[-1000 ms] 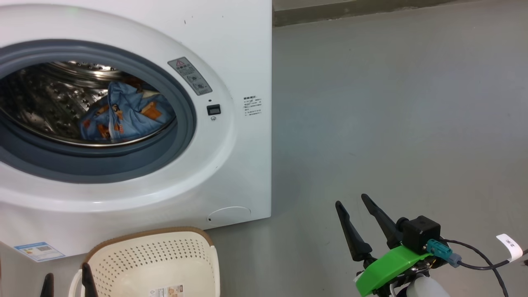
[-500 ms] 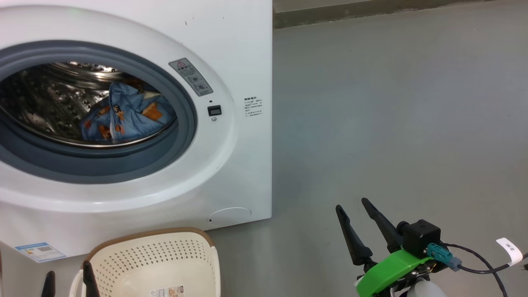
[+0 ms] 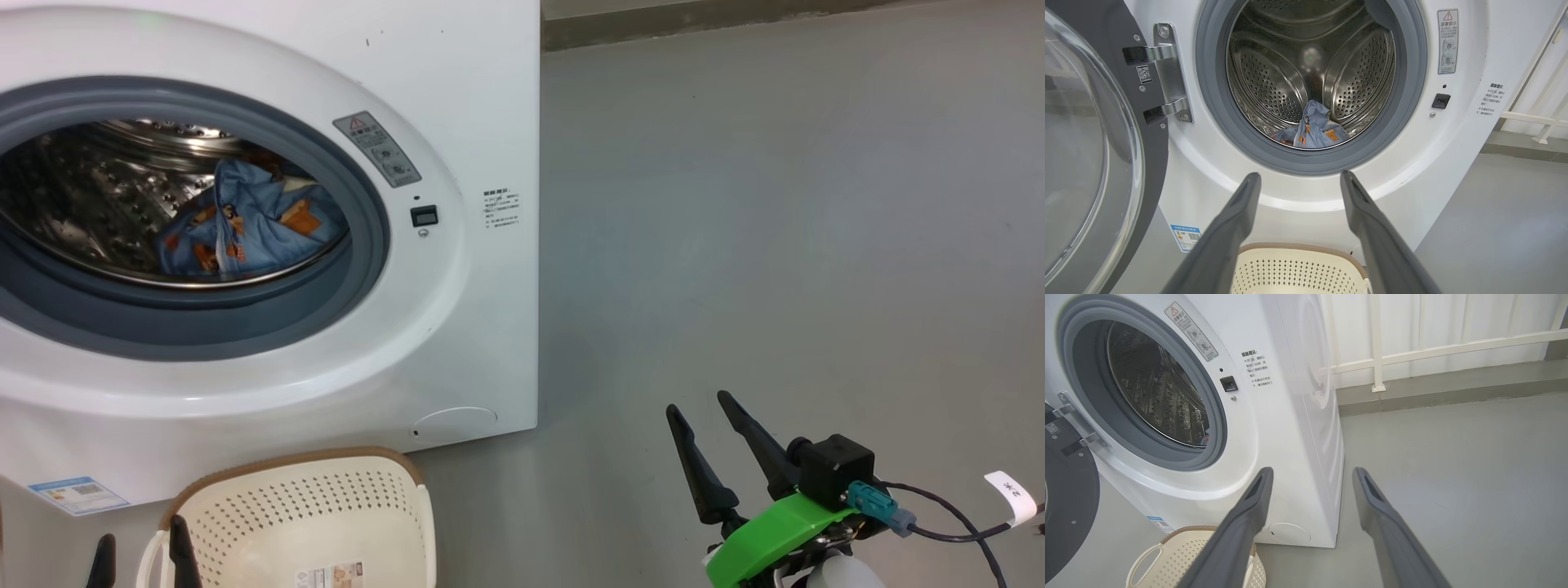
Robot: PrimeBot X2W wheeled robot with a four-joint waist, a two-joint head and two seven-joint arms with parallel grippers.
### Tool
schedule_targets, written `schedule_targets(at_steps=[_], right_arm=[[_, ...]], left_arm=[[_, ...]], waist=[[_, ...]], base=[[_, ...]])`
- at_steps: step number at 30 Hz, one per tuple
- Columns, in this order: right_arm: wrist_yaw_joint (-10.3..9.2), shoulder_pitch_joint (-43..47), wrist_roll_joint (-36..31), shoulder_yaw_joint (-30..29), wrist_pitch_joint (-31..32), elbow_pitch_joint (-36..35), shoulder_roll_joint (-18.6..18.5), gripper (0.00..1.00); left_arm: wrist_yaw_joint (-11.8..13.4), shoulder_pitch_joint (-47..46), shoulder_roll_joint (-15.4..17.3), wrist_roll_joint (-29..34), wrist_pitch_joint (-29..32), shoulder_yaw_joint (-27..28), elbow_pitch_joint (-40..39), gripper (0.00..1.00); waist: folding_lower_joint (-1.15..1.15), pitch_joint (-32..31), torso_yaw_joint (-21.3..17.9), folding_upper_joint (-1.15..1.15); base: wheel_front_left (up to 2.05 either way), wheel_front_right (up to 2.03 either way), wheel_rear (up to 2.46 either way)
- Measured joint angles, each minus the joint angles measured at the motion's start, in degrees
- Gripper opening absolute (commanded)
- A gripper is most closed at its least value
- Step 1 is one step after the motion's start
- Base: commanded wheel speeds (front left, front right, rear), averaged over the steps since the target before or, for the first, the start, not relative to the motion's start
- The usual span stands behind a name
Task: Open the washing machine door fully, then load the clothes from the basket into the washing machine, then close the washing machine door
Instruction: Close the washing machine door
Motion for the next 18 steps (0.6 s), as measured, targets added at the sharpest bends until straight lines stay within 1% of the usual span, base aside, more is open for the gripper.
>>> schedule_targets(at_steps=[3,5,9,13,18], right_arm=[[0.00,0.00,0.01,-0.01,0.00,-0.08,0.00,1.00],[0.00,0.00,0.10,-0.01,0.00,-0.13,0.00,1.00],[0.00,0.00,0.09,-0.12,0.00,-0.25,0.02,1.00],[0.00,0.00,0.09,-0.71,0.00,-0.42,0.01,1.00],[0.00,0.00,0.08,-1.02,0.00,-0.52,0.02,1.00]], left_arm=[[-0.08,-0.02,0.01,0.11,0.00,0.00,0.01,1.00],[-0.59,-0.03,0.01,0.40,0.00,-0.13,0.42,1.00],[-0.59,-0.23,-0.01,0.80,0.00,-0.11,0.69,1.00],[-0.59,-0.37,-0.01,0.89,0.00,0.07,0.82,1.00],[-0.89,-0.46,-0.01,0.89,0.00,0.11,0.99,1.00]], waist=[[0.00,0.21,-0.03,0.00],[0.00,0.29,-0.07,0.00],[0.00,0.56,-0.12,0.00],[0.00,0.87,-0.14,0.00],[0.00,1.27,-0.10,0.00]], base=[[0.00,0.00,0.00],[-0.17,0.17,0.00],[-0.58,0.58,0.00],[-1.13,1.13,0.00],[-1.74,1.74,0.00]])
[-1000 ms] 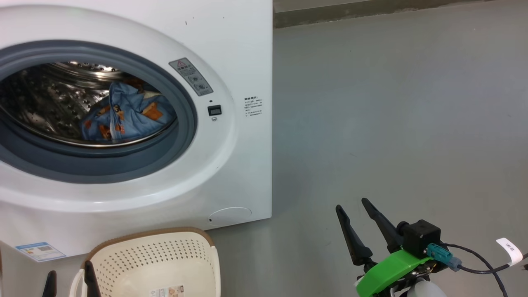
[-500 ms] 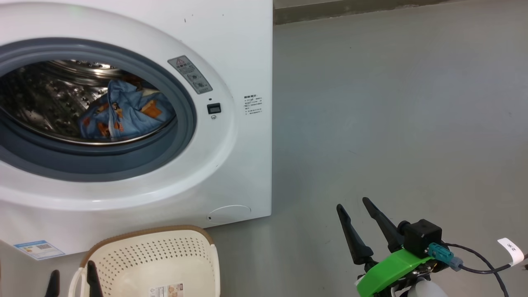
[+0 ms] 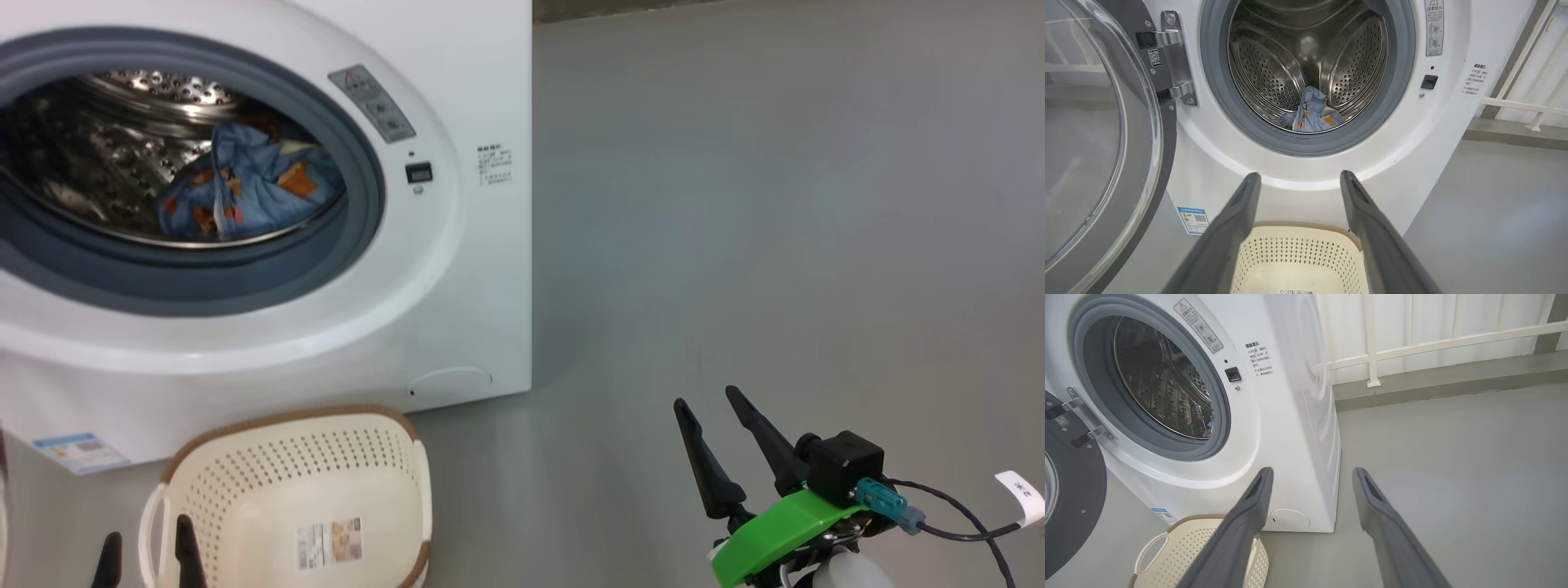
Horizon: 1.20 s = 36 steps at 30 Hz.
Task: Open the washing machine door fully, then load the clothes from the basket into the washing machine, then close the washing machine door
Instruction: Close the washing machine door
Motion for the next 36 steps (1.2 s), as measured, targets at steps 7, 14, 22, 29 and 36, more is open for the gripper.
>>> schedule_targets(at_steps=[7,14,22,29,36], right_arm=[[0.00,0.00,-0.09,-0.27,0.00,-0.13,0.00,1.00],[0.00,0.00,-0.10,-0.29,0.00,-0.35,0.01,1.00],[0.00,0.00,-2.07,-0.37,0.00,-1.42,0.01,1.00],[0.00,0.01,-2.97,-0.42,0.00,-1.58,0.01,1.00],[0.00,0.76,-2.97,-0.80,0.00,-1.69,0.01,1.00]], left_arm=[[-0.65,-0.24,-0.01,0.10,0.00,0.13,-0.01,1.00],[-0.63,-0.88,-0.02,0.59,0.00,0.41,-0.86,1.00],[-0.73,-1.24,-0.02,0.68,0.00,0.10,-1.12,1.00],[-0.73,-1.24,-0.02,0.65,0.00,-0.07,-1.12,1.00],[-0.69,-1.21,-0.02,0.52,0.00,-0.40,-1.09,1.00]], waist=[[0.00,0.39,0.27,0.00],[0.00,0.72,0.50,0.00],[0.00,0.52,0.71,0.00],[0.00,0.22,1.06,0.00],[0.00,-0.02,2.42,0.00]], base=[[-1.94,1.94,0.00],[-1.08,1.08,0.00],[-0.22,0.22,0.00],[0.00,0.00,0.00],[0.00,0.00,0.00]])
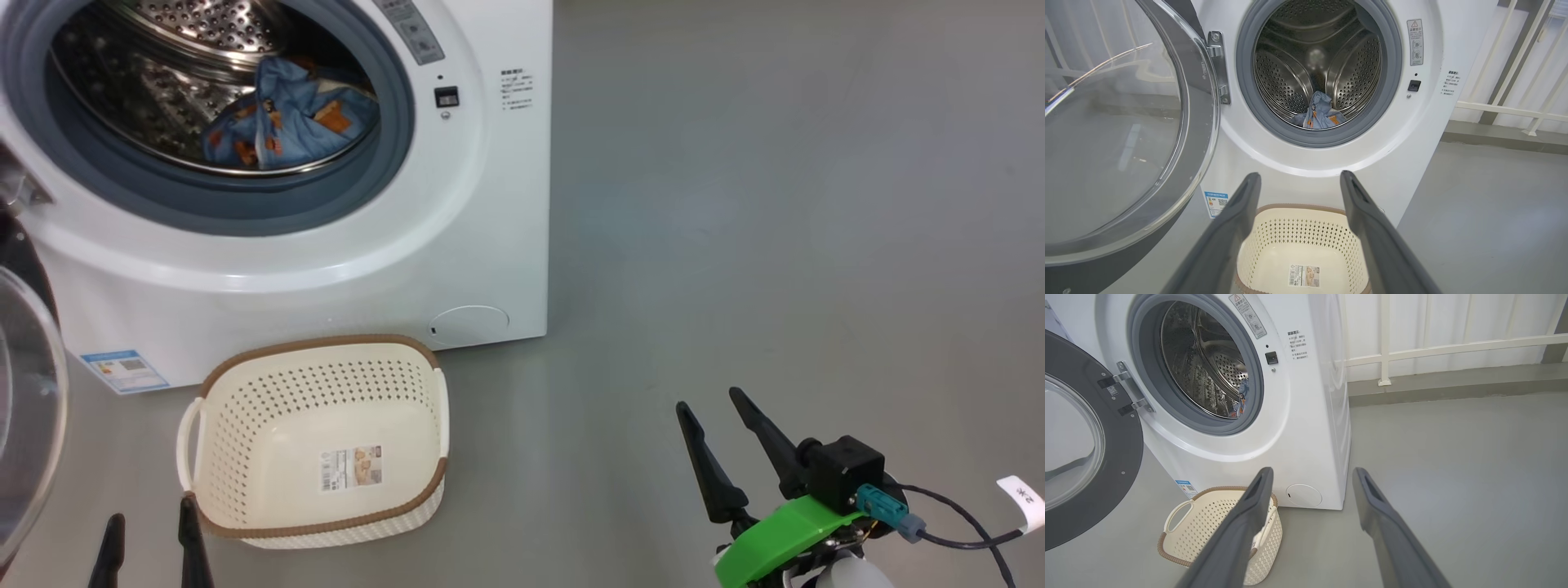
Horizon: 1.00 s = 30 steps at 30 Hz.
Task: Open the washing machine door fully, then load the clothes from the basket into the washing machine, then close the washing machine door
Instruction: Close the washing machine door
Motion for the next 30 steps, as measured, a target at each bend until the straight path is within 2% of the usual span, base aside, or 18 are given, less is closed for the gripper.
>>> schedule_targets(at_steps=[14,30], right_arm=[[0.00,1.90,-0.16,0.32,0.00,0.51,0.01,1.00],[0.00,2.64,-0.15,1.72,0.00,0.51,0.02,1.00]], left_arm=[[0.71,2.08,-0.01,-1.62,0.00,0.05,0.02,1.00],[3.18,3.89,0.00,-3.80,0.00,0.77,0.33,1.00]], waist=[[0.00,-2.10,6.85,0.00],[0.00,-4.33,16.59,0.00]], base=[[0.00,0.00,0.00],[0.00,0.00,0.00]])
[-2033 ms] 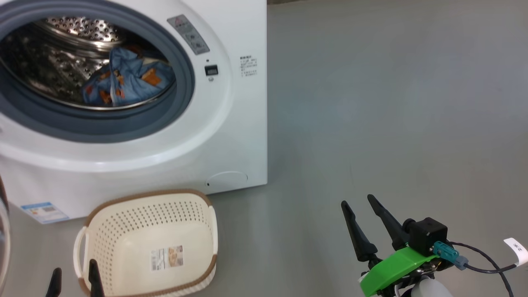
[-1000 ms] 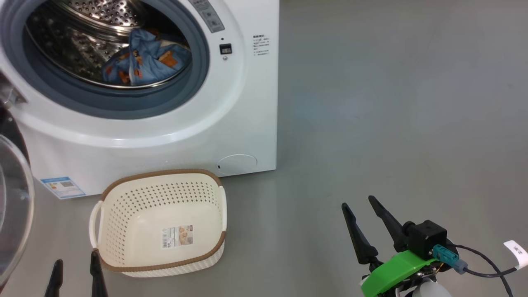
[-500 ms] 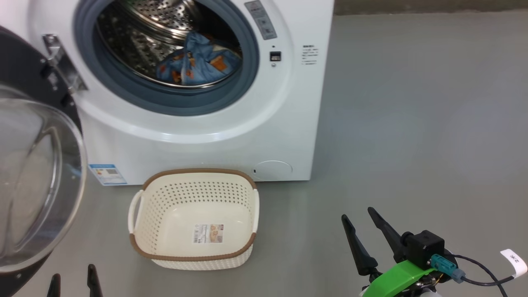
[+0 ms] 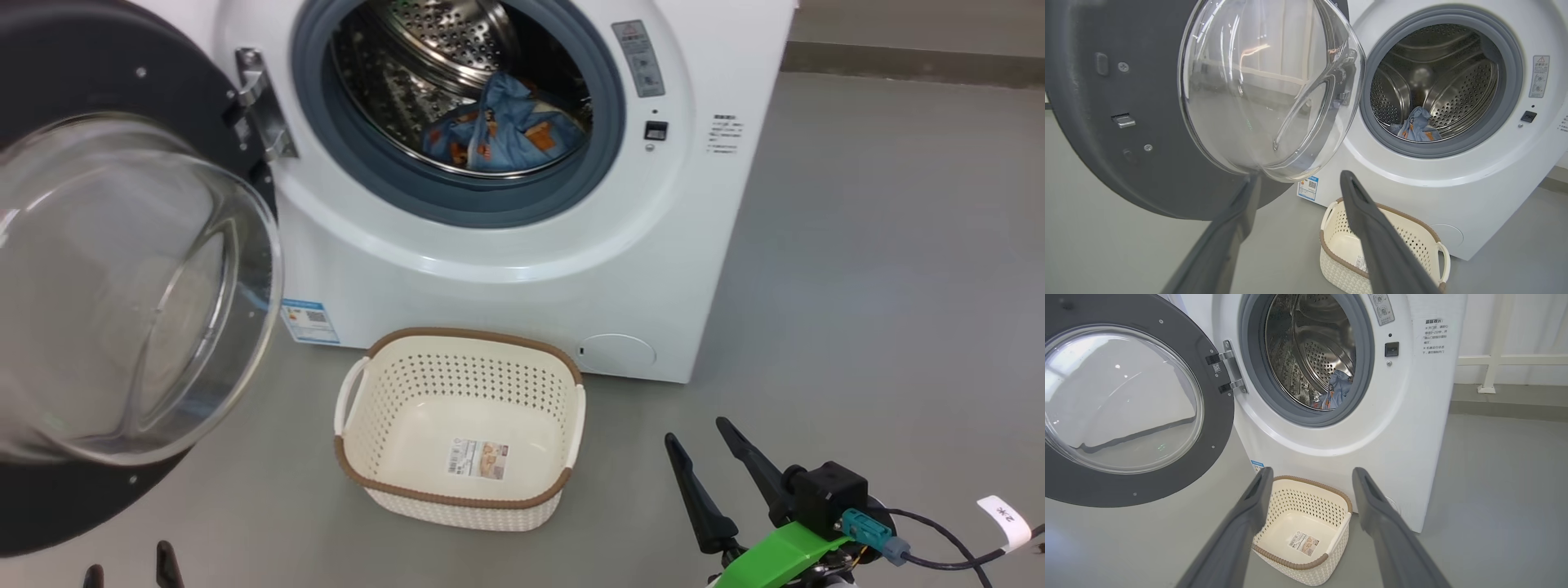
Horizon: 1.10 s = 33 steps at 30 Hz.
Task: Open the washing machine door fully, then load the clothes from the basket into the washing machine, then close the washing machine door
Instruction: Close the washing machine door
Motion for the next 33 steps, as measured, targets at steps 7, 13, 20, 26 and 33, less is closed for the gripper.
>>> schedule_targets(at_steps=[7,13,20,26,33], right_arm=[[0.00,0.00,0.00,0.33,0.00,0.00,0.01,1.00],[0.00,0.01,-0.01,0.30,0.00,-0.02,0.01,1.00],[0.00,0.01,-0.02,0.57,0.00,-0.13,0.01,1.00],[0.00,0.01,-0.02,0.90,0.00,-0.19,0.01,1.00],[0.00,-0.08,-0.31,1.70,0.00,0.01,0.02,1.00]], left_arm=[[1.13,0.03,0.00,-0.32,0.00,0.57,0.01,1.00],[2.19,0.22,0.00,-0.32,0.00,0.77,0.11,1.00],[3.00,1.25,0.00,-0.32,0.00,0.94,0.21,1.00],[3.50,1.27,0.00,-0.32,0.00,1.27,0.21,1.00],[4.53,1.31,0.00,-1.57,0.00,1.47,0.19,1.00]], waist=[[0.00,-0.01,3.67,0.00],[0.00,-0.29,6.70,0.00],[0.00,-0.57,9.74,0.00],[0.00,-0.75,11.81,0.00],[0.00,0.25,12.69,0.00]], base=[[0.00,0.00,0.00],[0.00,0.00,0.00],[0.00,0.00,0.00],[0.00,0.00,0.00],[0.00,0.00,0.00]])
